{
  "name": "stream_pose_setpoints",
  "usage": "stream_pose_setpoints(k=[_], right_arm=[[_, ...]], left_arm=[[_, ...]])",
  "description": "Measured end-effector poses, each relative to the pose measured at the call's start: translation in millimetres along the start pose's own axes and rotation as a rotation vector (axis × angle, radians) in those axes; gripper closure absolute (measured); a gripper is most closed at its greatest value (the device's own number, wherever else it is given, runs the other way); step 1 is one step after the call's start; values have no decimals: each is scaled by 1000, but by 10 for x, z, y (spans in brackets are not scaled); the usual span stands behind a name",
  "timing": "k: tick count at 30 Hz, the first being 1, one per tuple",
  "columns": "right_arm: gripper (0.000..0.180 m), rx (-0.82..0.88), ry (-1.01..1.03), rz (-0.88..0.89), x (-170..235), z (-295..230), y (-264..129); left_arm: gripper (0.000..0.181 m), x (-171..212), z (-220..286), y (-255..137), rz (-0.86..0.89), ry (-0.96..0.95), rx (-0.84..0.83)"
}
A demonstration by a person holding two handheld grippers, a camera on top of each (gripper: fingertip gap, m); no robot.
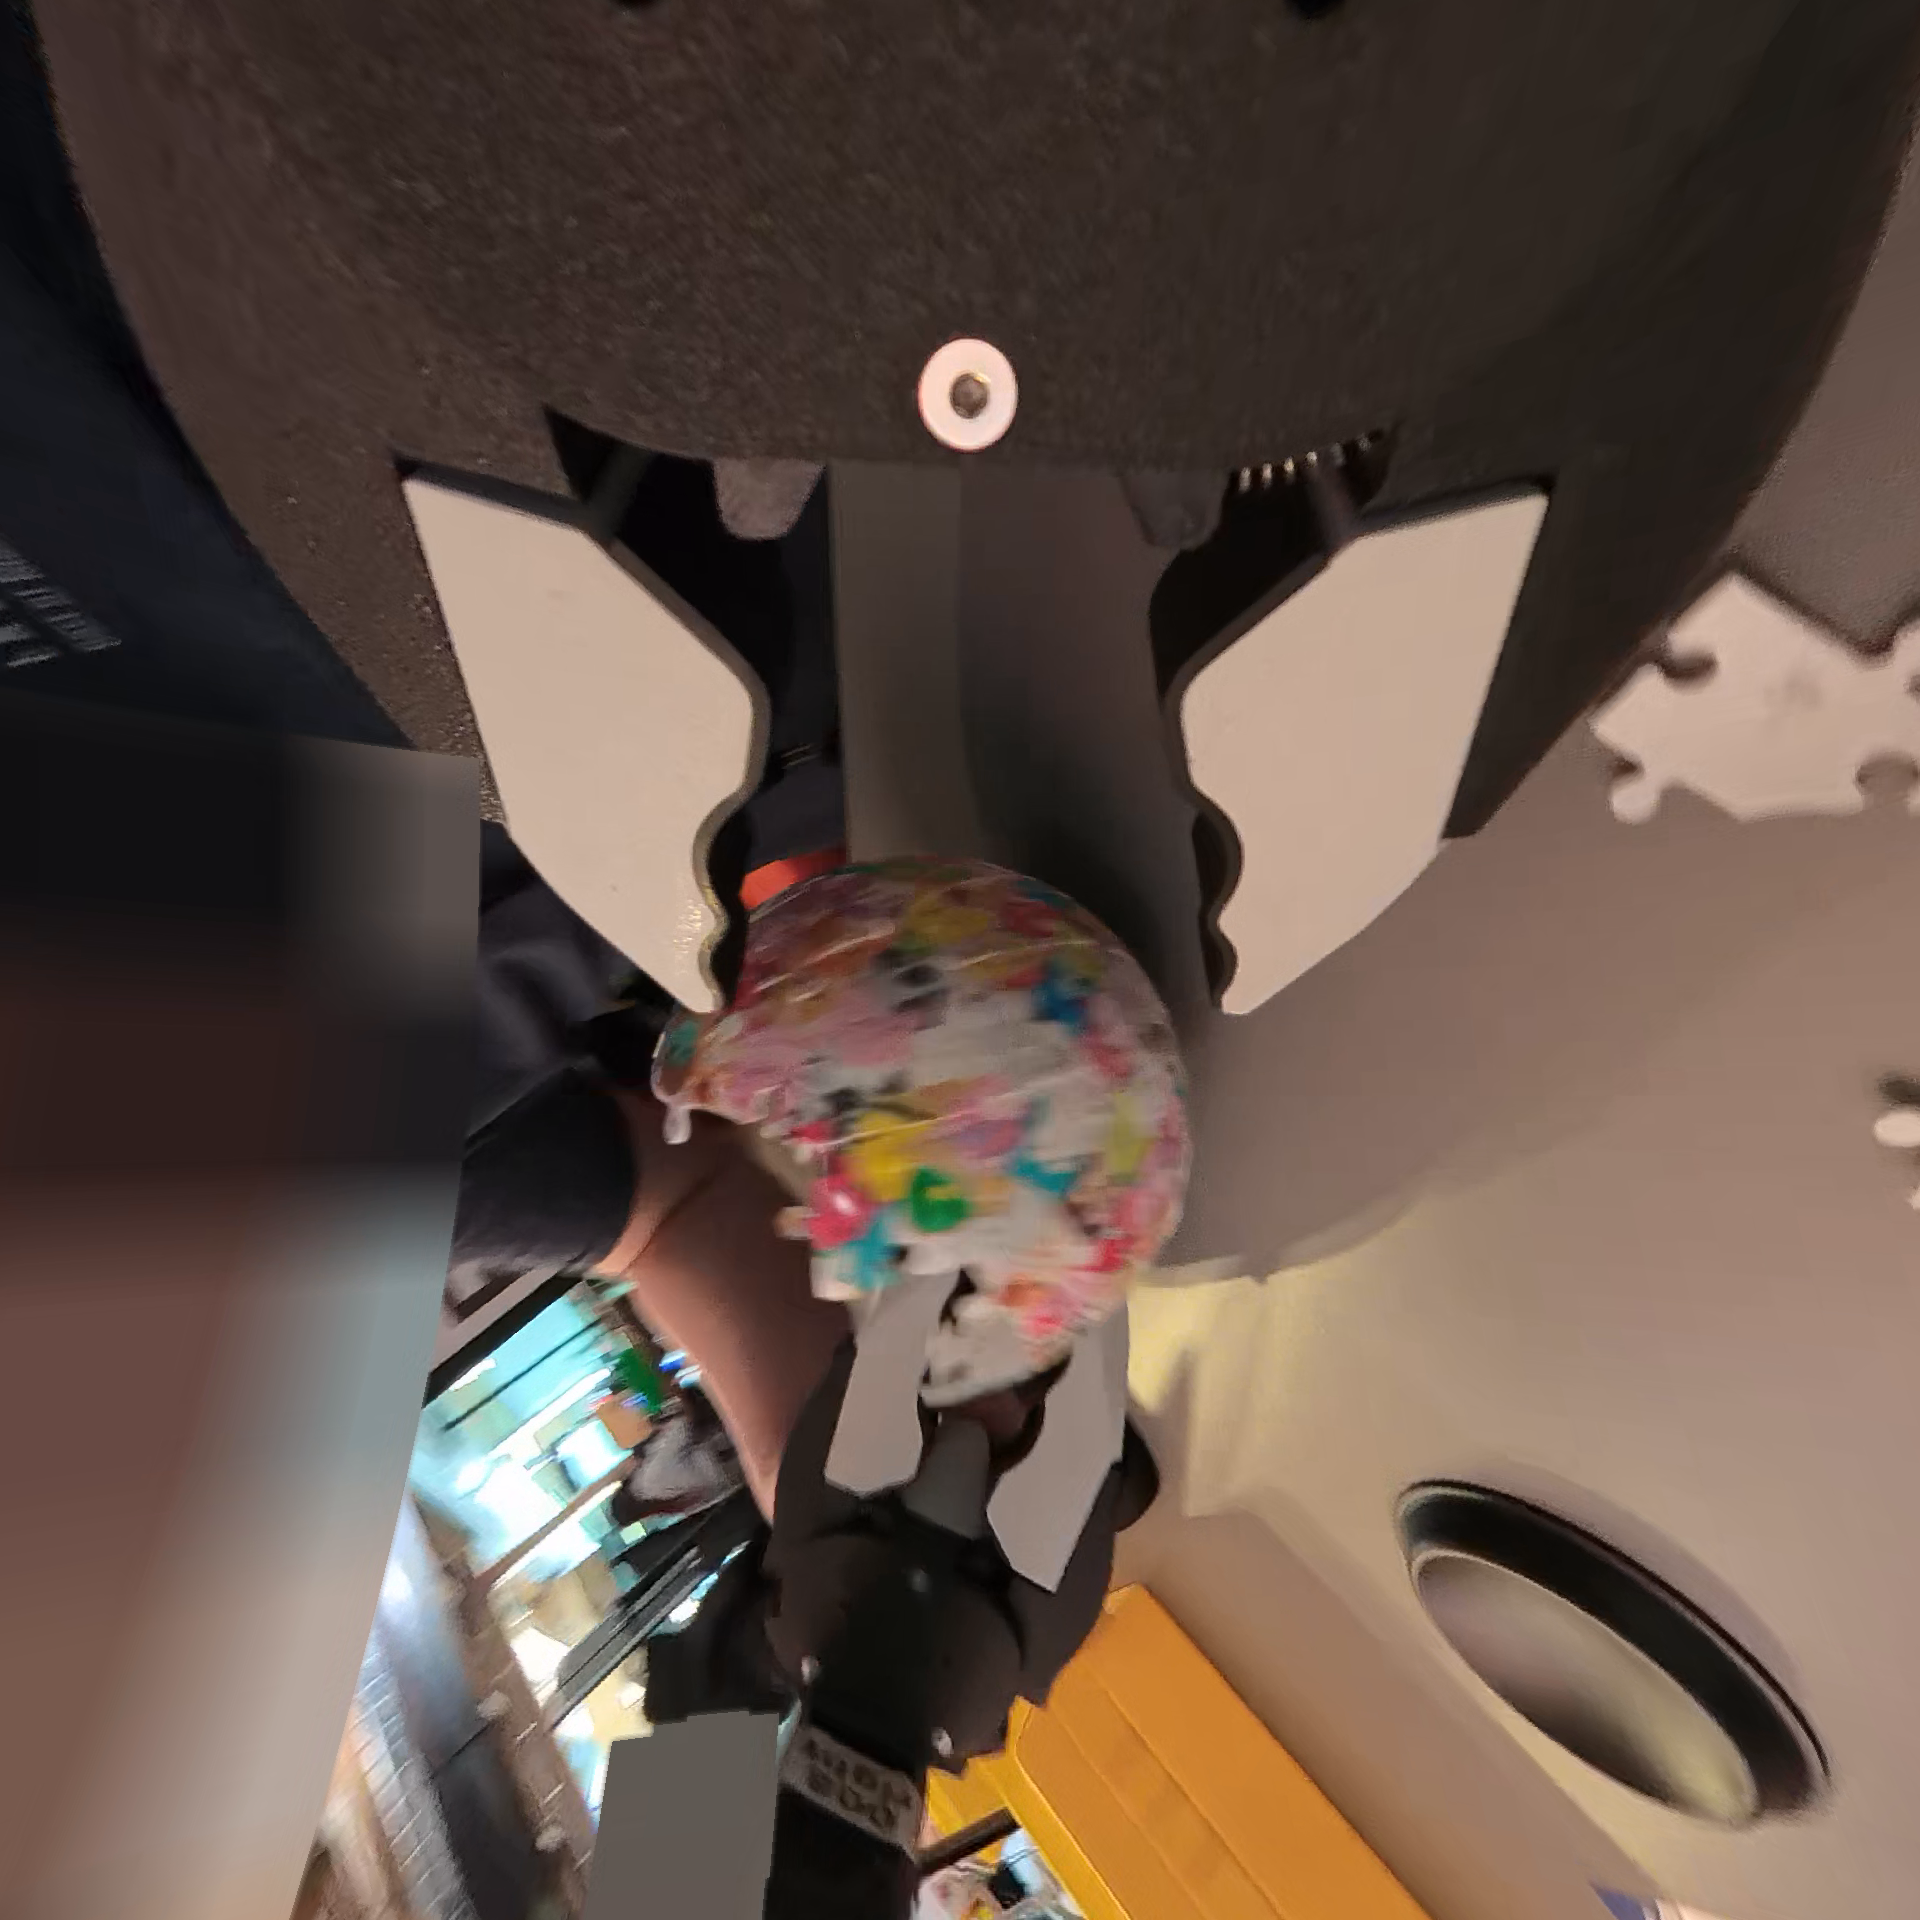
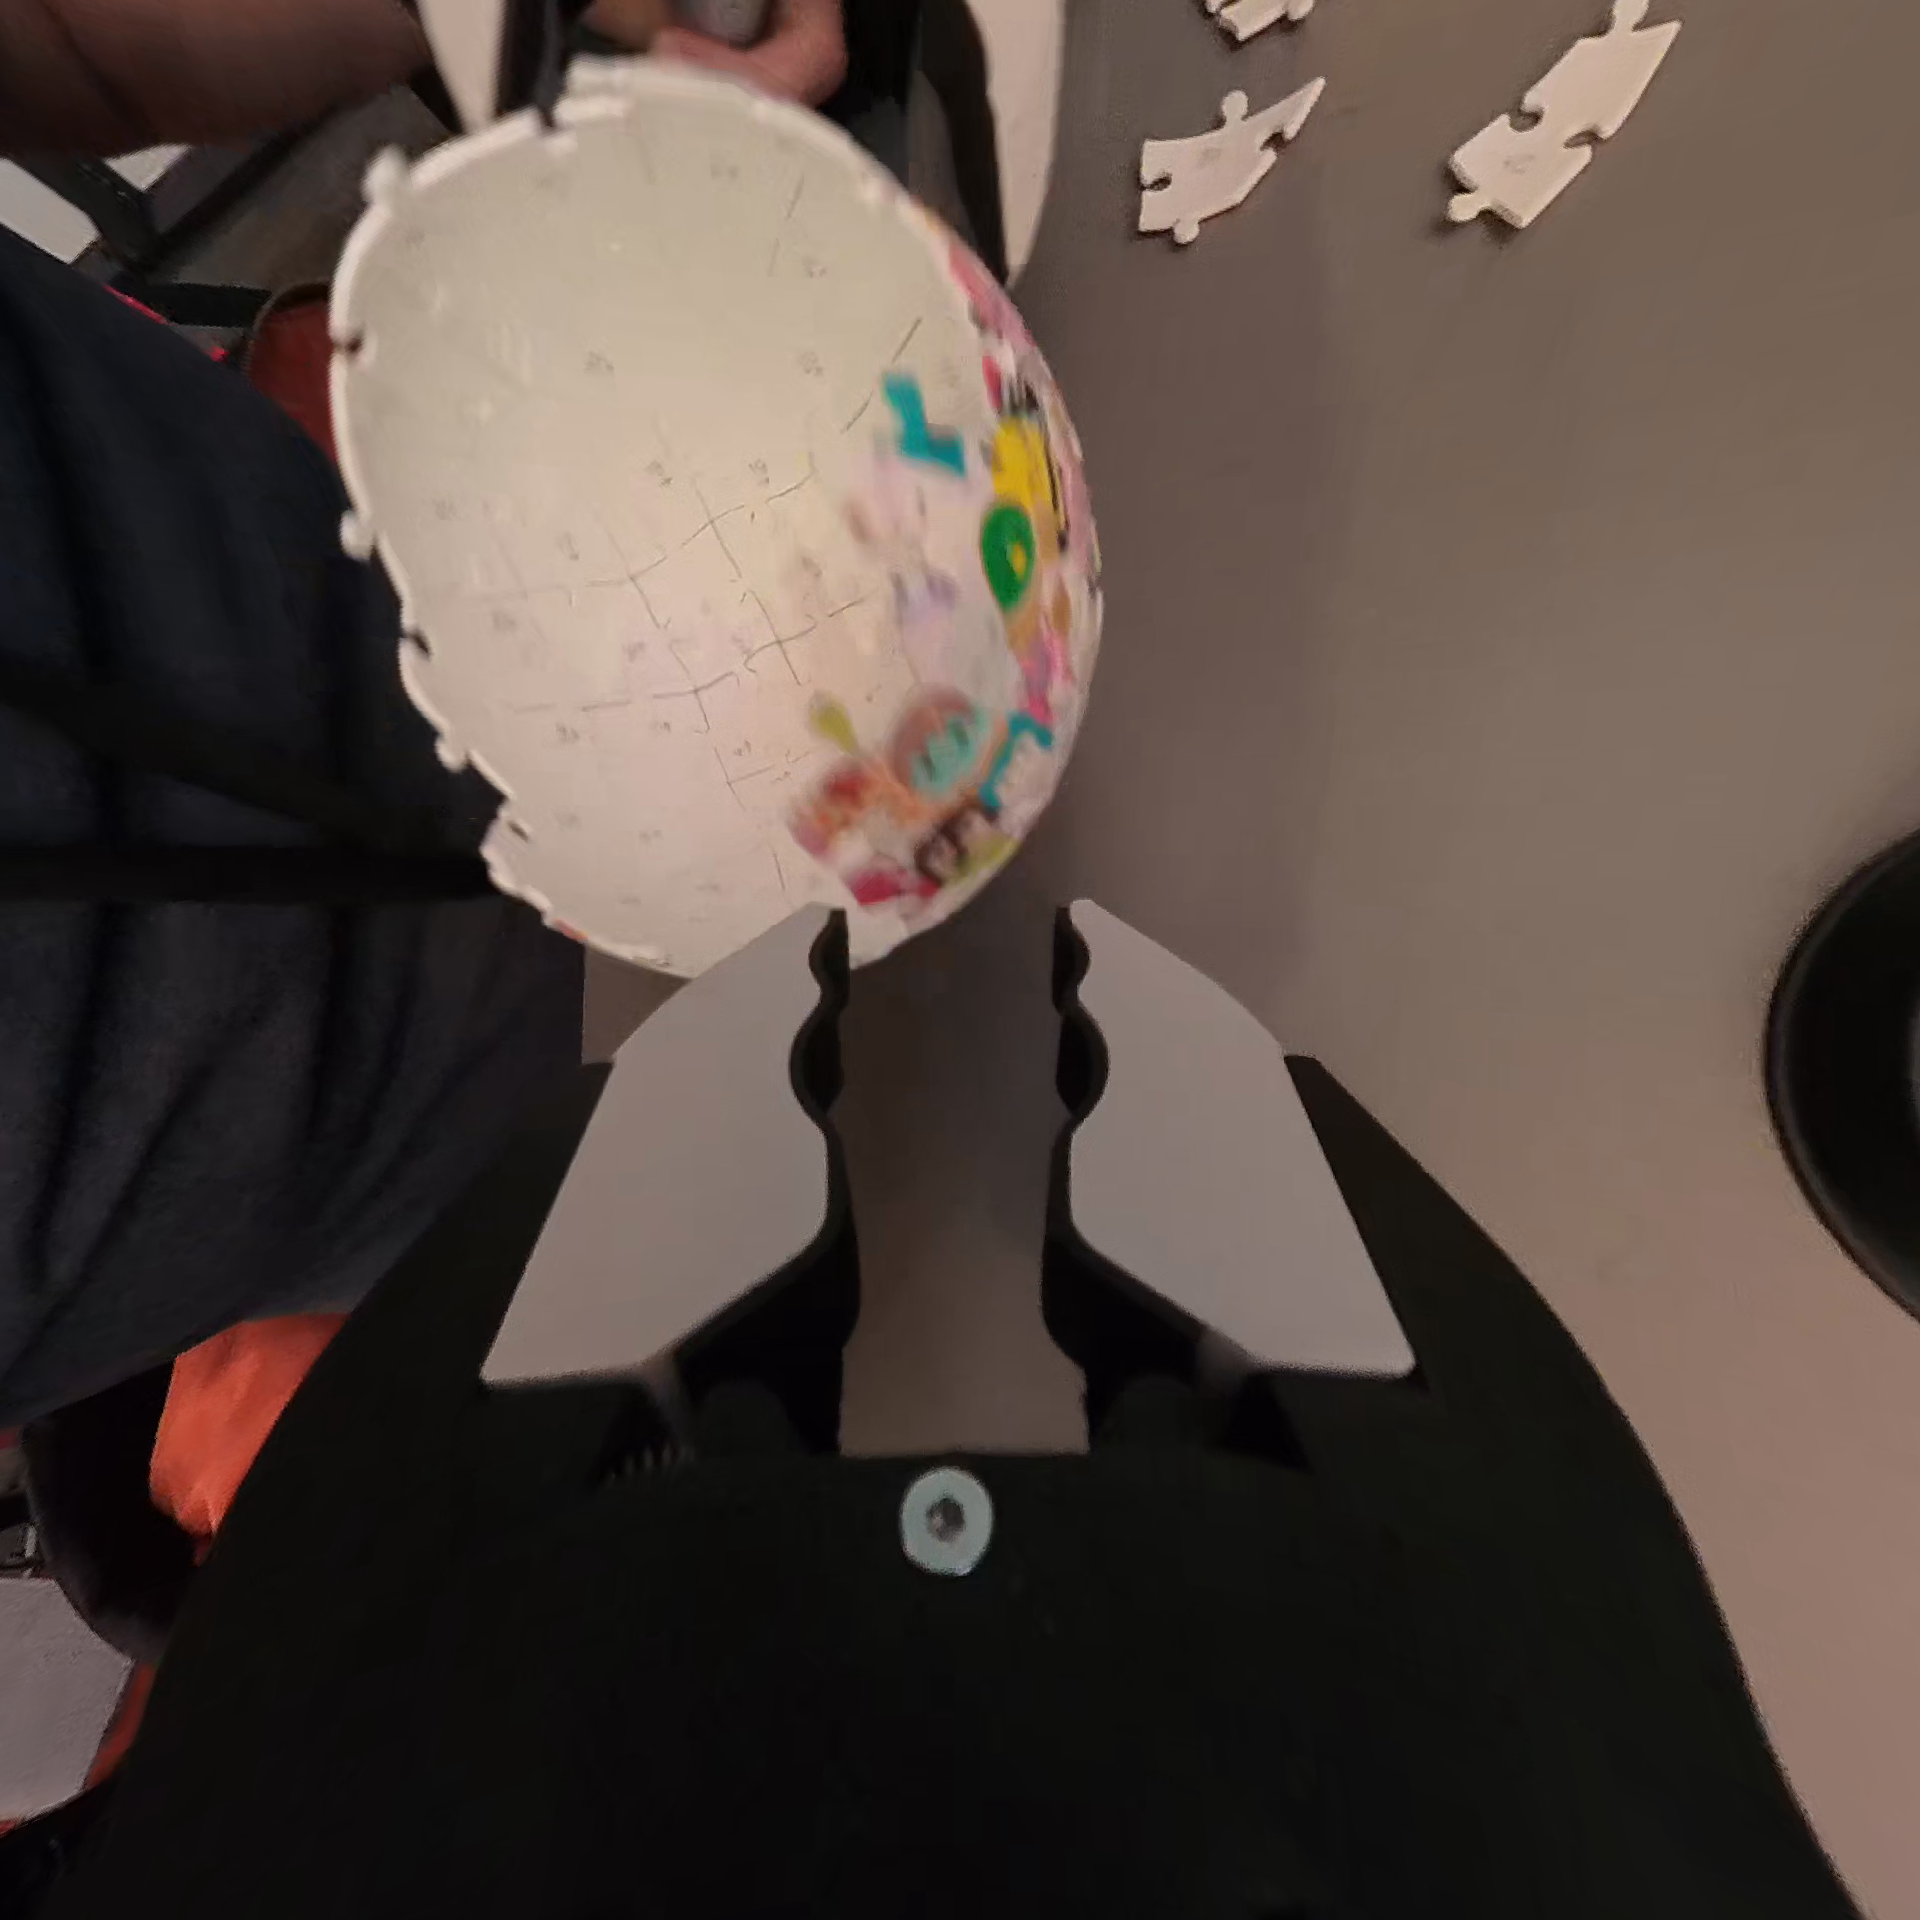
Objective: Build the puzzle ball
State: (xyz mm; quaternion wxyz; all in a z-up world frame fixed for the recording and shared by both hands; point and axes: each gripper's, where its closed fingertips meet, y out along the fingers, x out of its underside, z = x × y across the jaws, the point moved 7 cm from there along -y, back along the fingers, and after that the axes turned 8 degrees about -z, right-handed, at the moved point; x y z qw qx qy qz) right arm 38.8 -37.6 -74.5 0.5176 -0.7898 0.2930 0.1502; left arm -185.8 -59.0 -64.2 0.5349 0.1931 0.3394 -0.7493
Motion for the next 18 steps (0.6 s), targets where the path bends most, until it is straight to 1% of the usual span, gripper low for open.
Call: stream_pose_setpoints(k=[2,5,11,13,18], right_arm=[[138,4,20,30,-17,-16,1],[137,11,32,64,-39,-48,-21],[136,15,37,166,-136,-130,-102],[136,38,27,209,-169,-148,-137],[131,44,-36,280,-133,-233,-185]], left_arm=[[87,116,99,29,-3,62,-68],[79,252,200,88,4,98,-143],[79,416,279,179,3,125,-238],[76,456,262,213,-11,130,-287],[76,457,269,231,6,140,-340]])
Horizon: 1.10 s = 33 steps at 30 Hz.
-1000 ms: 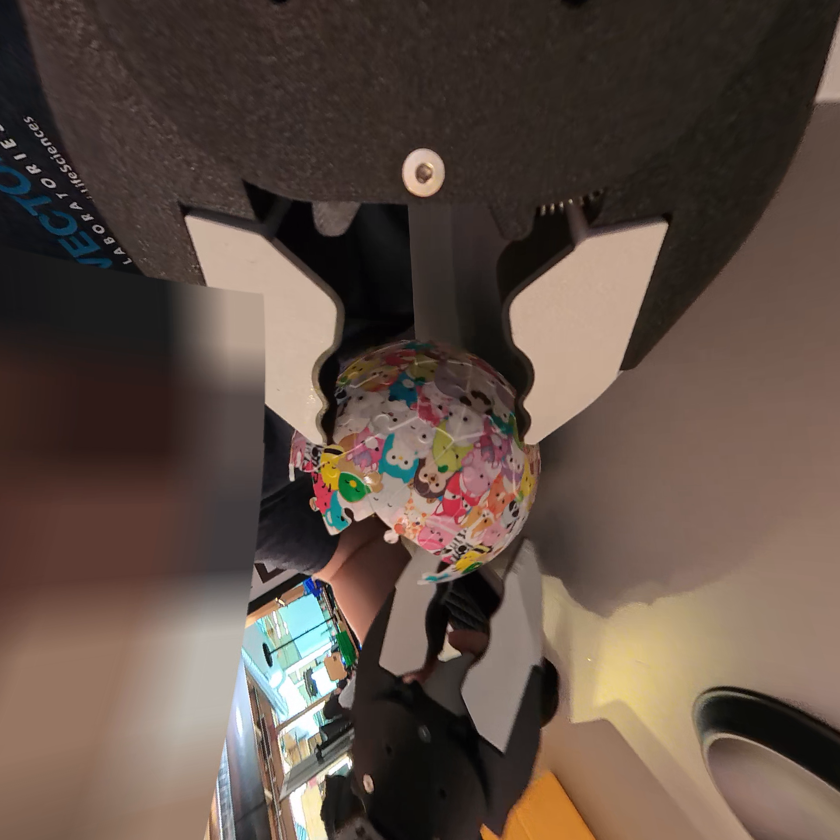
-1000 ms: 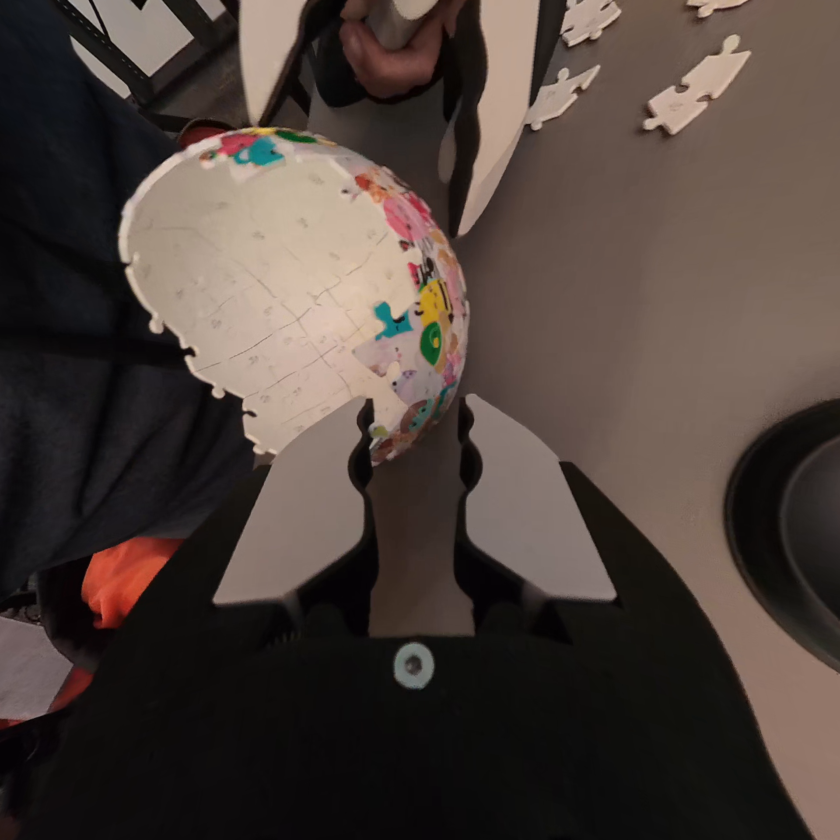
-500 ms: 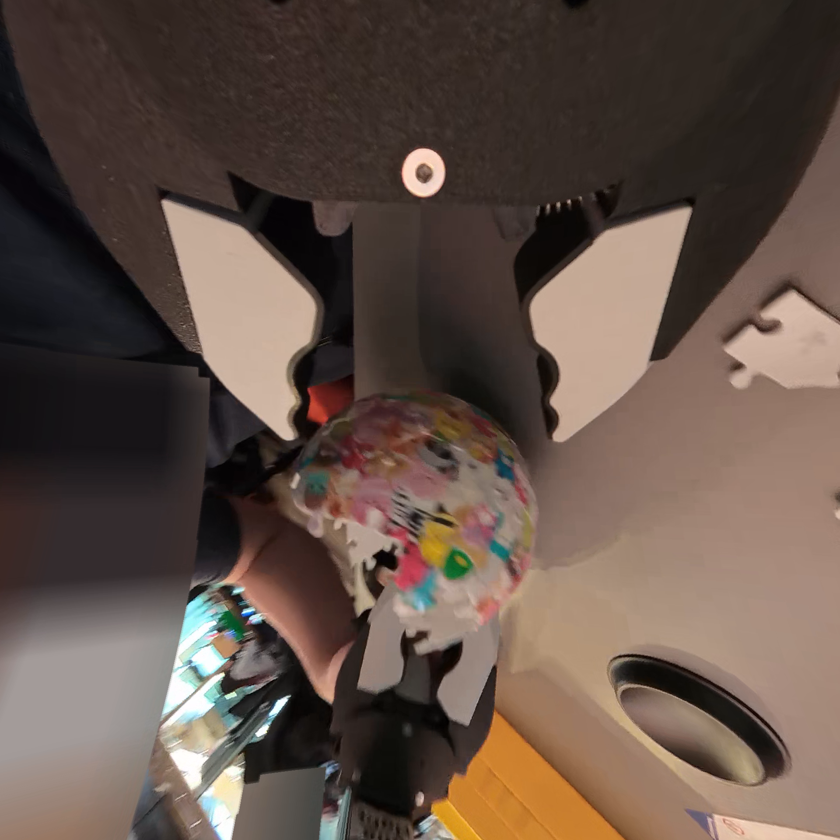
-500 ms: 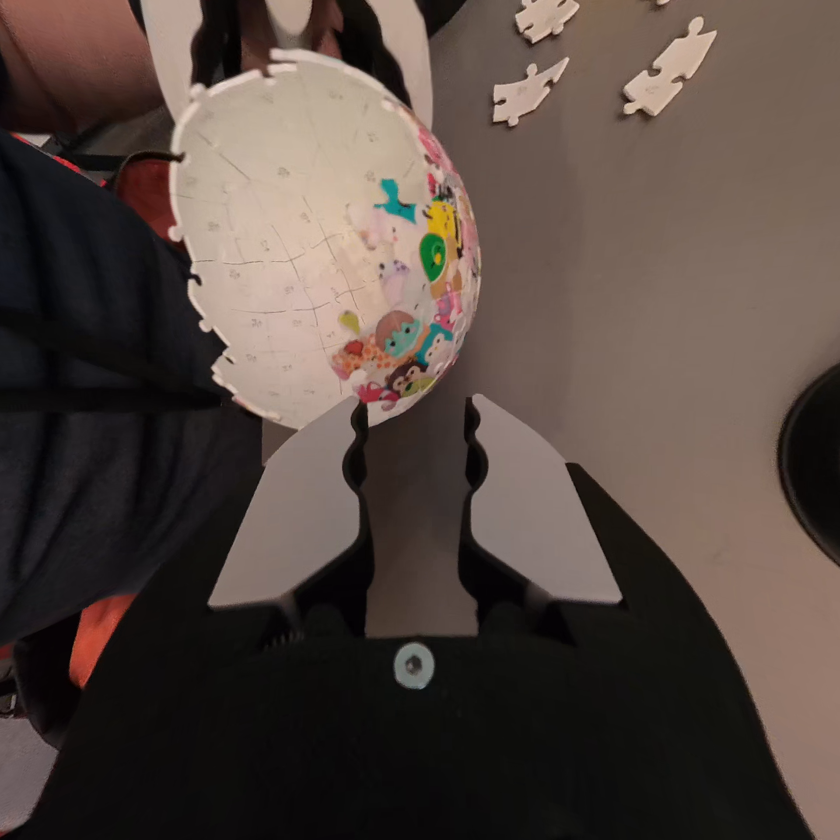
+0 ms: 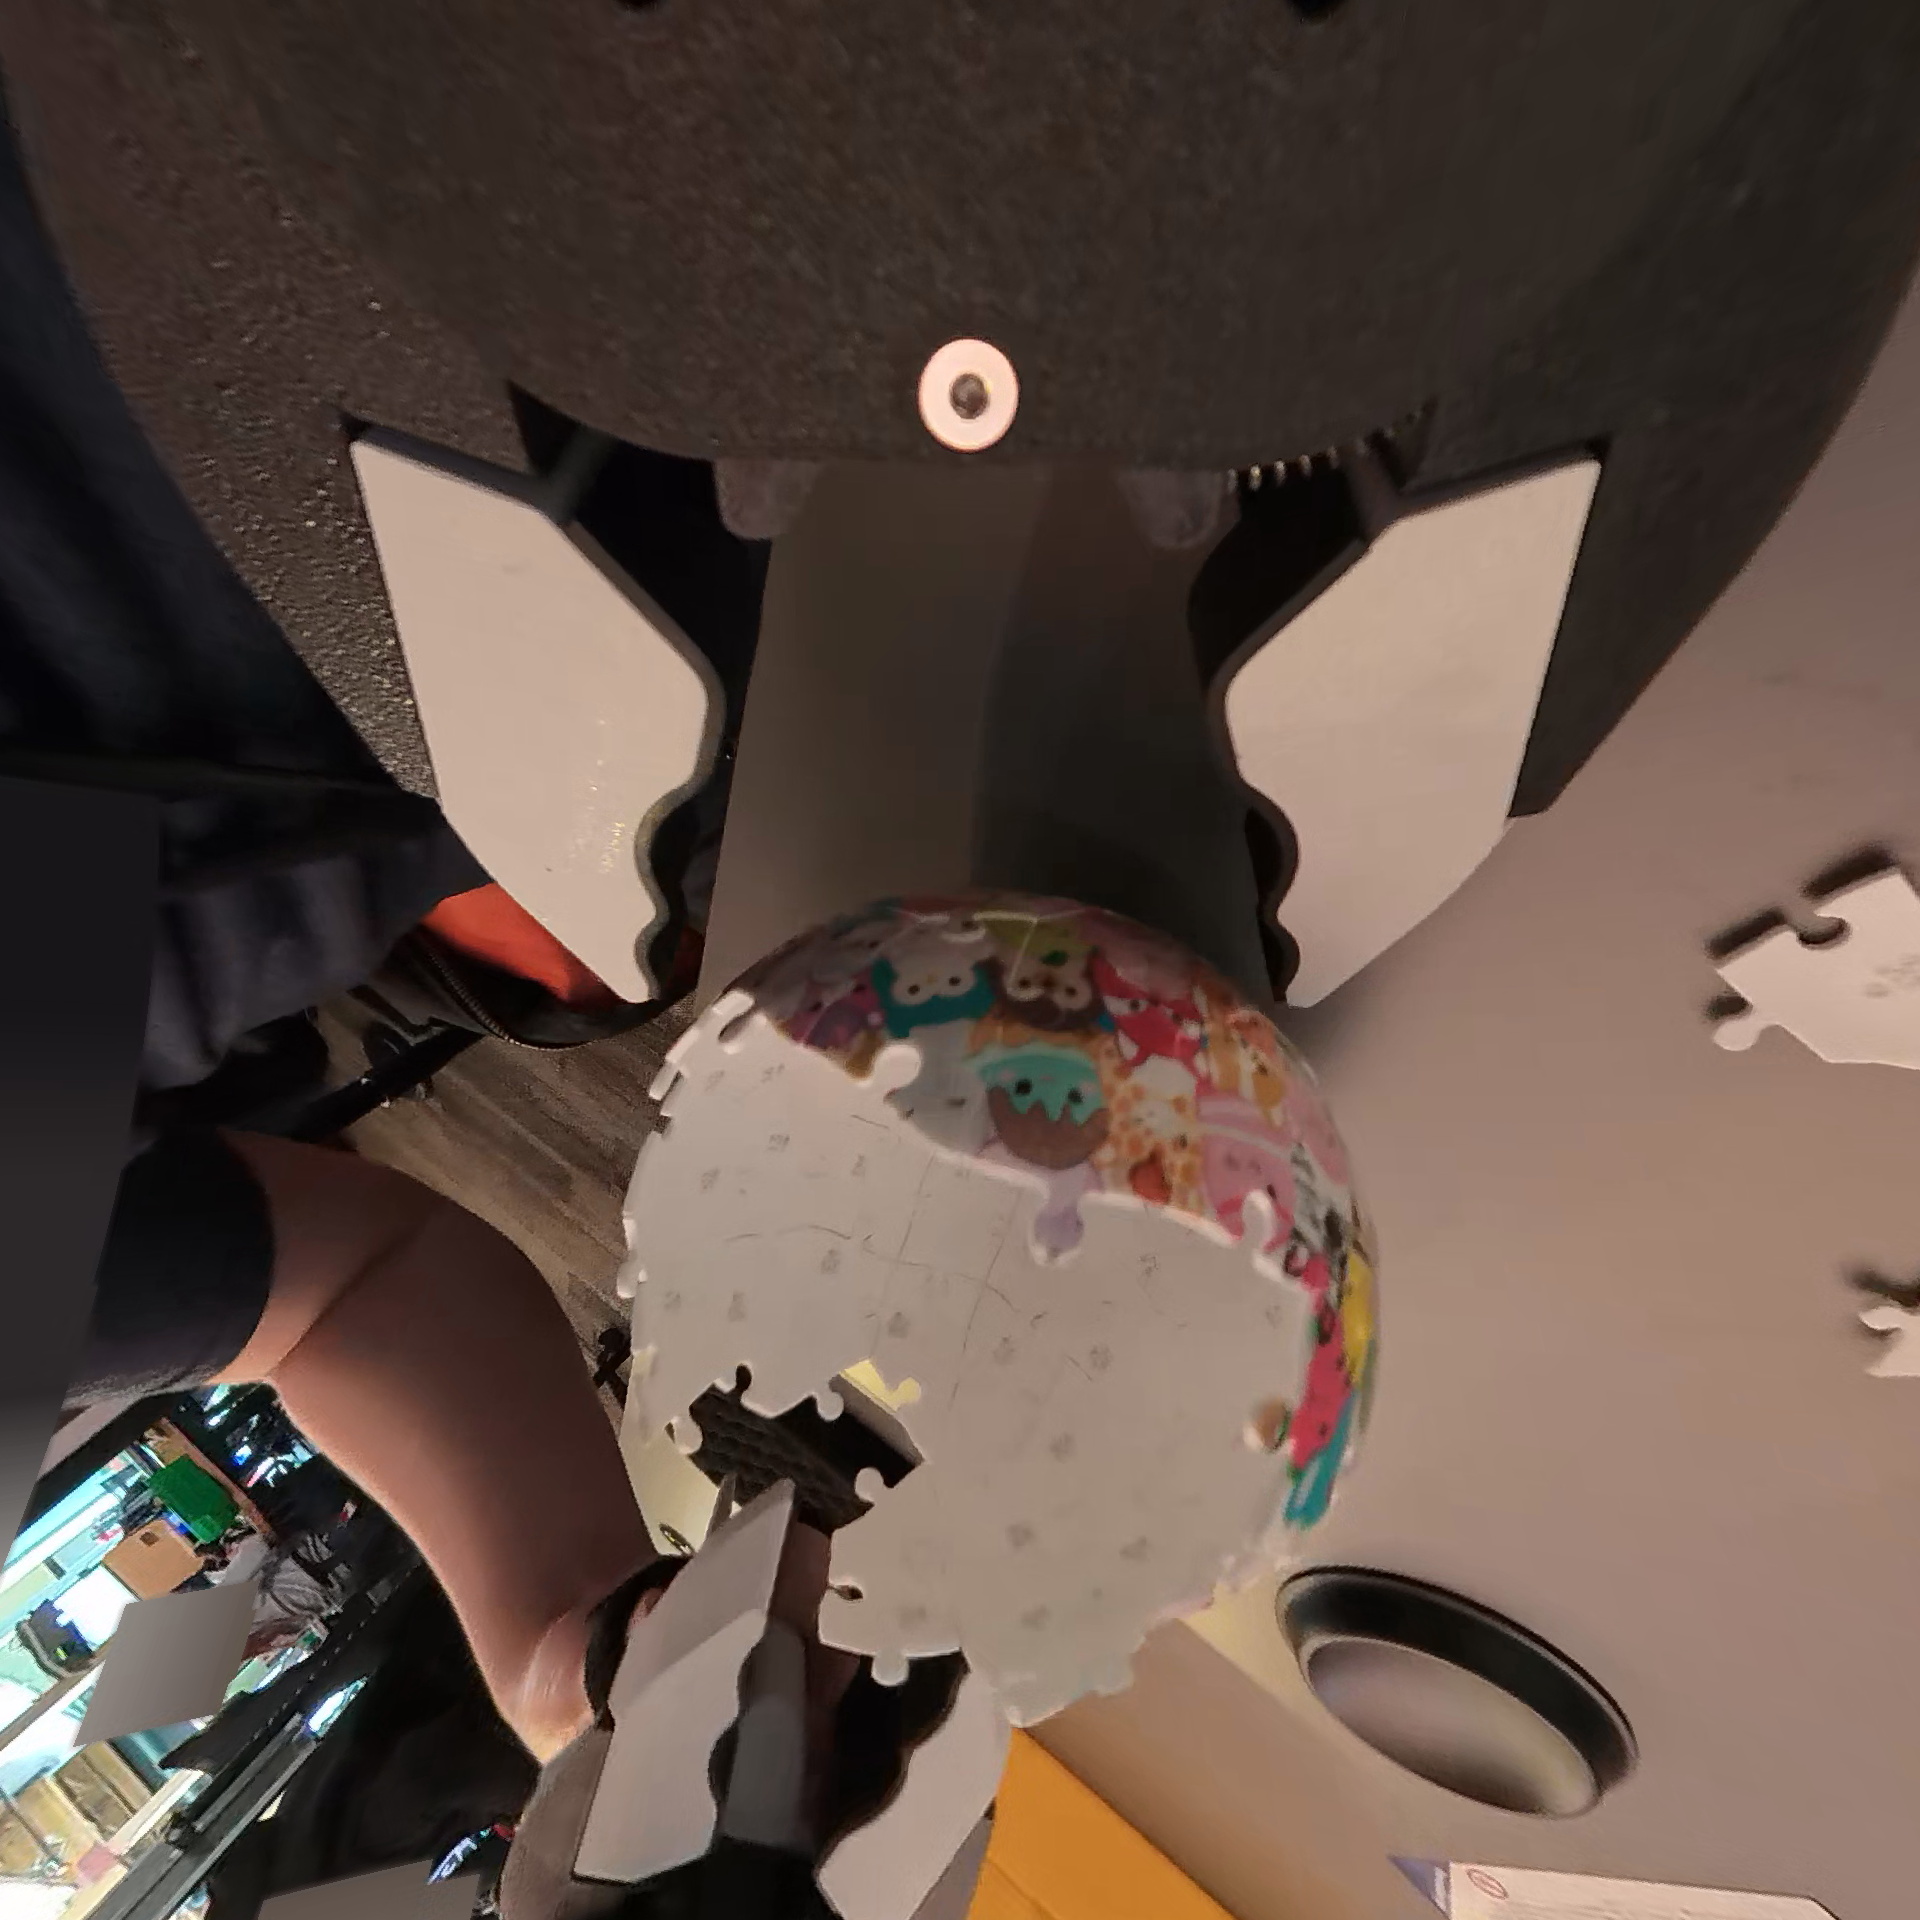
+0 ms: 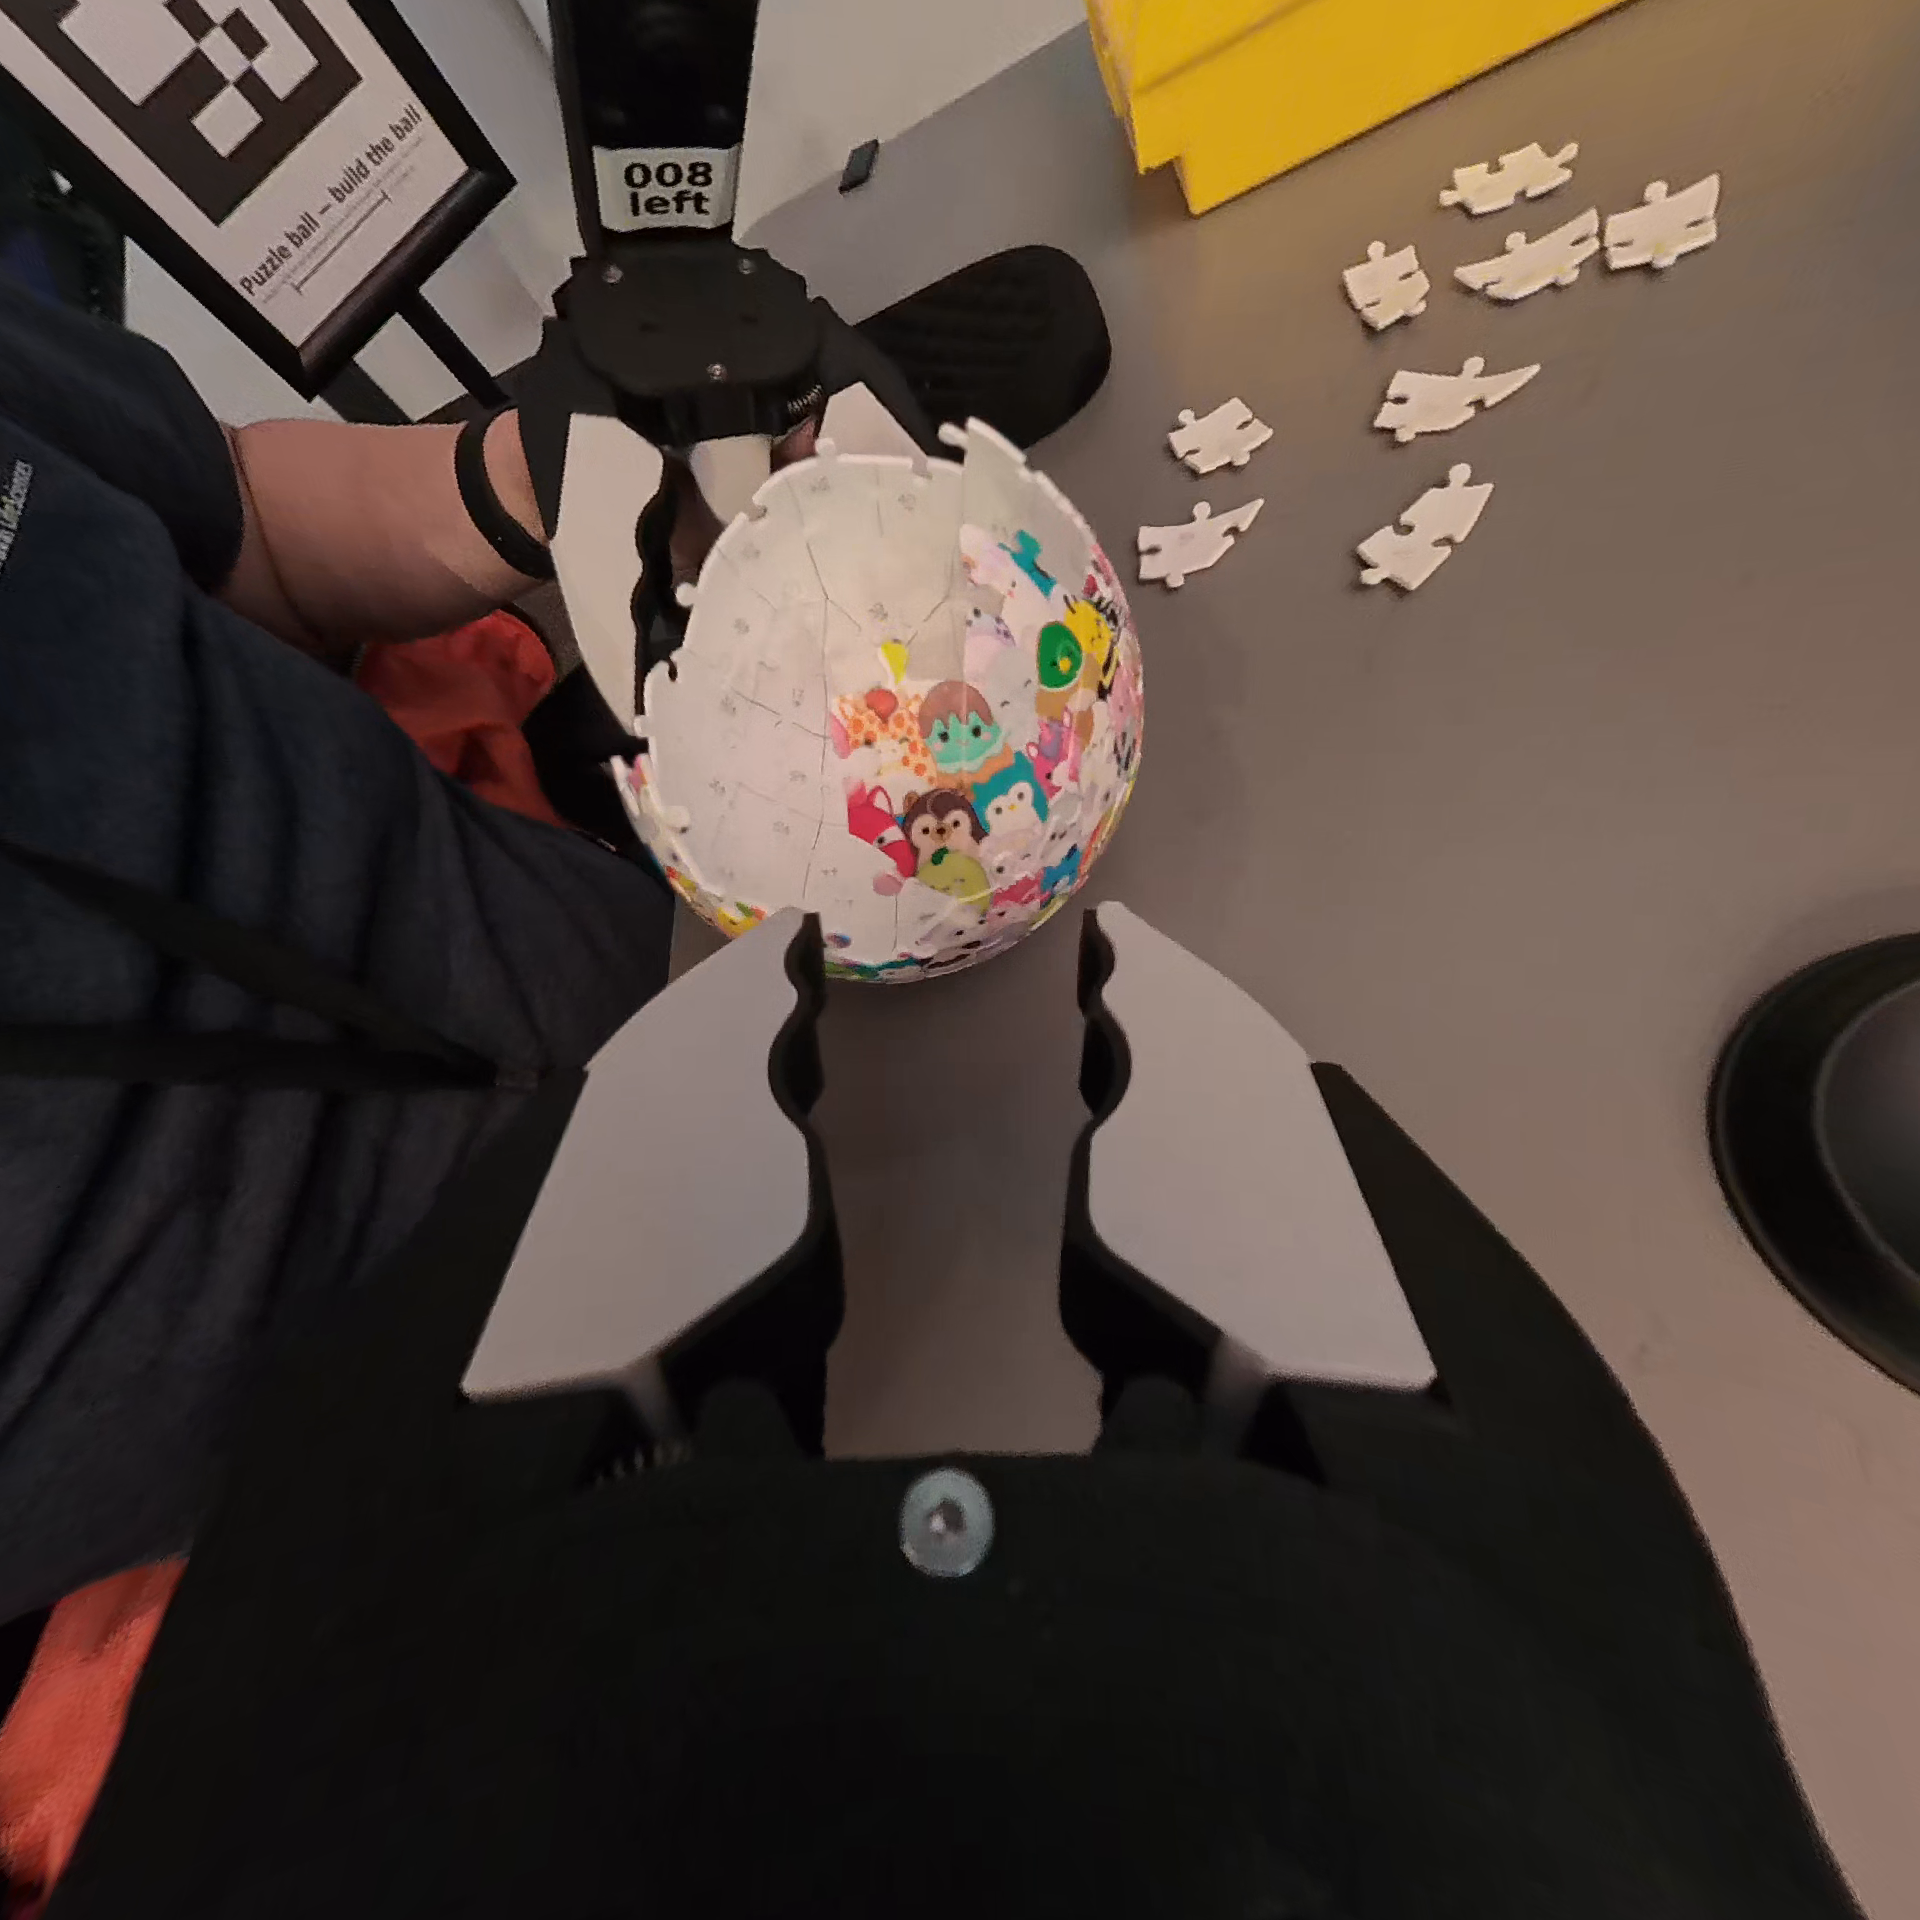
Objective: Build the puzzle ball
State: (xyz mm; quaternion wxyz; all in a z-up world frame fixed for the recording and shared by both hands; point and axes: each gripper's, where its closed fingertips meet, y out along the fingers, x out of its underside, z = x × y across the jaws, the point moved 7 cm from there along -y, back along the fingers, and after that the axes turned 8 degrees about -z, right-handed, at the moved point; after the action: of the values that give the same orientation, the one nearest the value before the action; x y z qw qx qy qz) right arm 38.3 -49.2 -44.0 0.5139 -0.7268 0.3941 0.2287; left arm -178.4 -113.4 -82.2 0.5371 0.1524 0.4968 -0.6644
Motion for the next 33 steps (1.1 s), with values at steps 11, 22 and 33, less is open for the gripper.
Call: stream_pose_setpoints(k=[11,22,33], right_arm=[[124,70,-123,-101,244,-155,95],[123,177,-189,-250,363,-196,203],[126,184,-27,-12,131,-108,-316]], left_arm=[[76,16,-53,97,-128,125,-115],[81,-112,7,216,-96,227,-108],[84,-282,115,283,-30,239,-133]])
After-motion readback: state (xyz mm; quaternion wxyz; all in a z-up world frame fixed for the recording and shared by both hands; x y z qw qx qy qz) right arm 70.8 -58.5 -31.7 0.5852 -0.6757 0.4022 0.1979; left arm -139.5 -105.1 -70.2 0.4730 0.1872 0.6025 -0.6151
